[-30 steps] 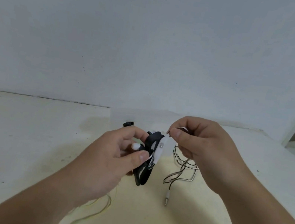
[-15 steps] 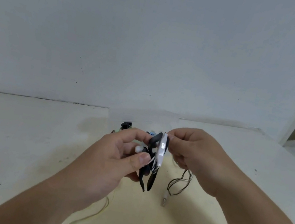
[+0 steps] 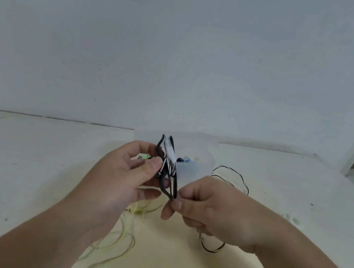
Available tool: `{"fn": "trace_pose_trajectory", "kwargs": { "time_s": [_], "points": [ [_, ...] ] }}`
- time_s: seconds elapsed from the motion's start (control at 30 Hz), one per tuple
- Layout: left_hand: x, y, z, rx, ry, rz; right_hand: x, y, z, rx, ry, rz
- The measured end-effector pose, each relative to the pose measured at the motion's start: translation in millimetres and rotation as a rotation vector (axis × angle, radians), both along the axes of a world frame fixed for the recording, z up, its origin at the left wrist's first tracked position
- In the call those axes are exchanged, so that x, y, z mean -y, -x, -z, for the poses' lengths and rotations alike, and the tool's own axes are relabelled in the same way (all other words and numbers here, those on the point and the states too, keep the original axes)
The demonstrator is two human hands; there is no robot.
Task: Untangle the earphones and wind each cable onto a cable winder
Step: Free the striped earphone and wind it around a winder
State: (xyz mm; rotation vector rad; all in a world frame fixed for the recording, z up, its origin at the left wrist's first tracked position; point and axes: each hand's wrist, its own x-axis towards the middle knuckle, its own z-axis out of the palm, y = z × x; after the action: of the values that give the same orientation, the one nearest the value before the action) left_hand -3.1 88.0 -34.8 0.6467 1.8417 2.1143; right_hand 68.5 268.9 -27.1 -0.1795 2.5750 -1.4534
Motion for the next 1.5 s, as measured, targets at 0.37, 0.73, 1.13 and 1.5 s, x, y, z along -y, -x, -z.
{"fn": "trace_pose_trajectory", "kwargs": {
  "time_s": [0.37,0.73,1.13,1.5],
  "points": [
    [-0.7,-1.2,5.0,-0.246,0.293,-0.073,-2.2,-10.0,-20.0,-0.177,0.03,-0.012],
    [0.1,-9.6,1.8,-0.129,0.306,0.216,-10.2,-7.6,-26.7,-0.492,-0.035,0.407],
    [0.1,-10.6,-1.6,-0.028,0.191,0.335,-11.7,-1.9,-19.5,-0.282,0.126,0.45],
    [3.8,-5.9,-0.8,-0.015,0.206,0.429,-7.3,3.5,-12.5,-0.204,0.235,0.421]
  ]
}}
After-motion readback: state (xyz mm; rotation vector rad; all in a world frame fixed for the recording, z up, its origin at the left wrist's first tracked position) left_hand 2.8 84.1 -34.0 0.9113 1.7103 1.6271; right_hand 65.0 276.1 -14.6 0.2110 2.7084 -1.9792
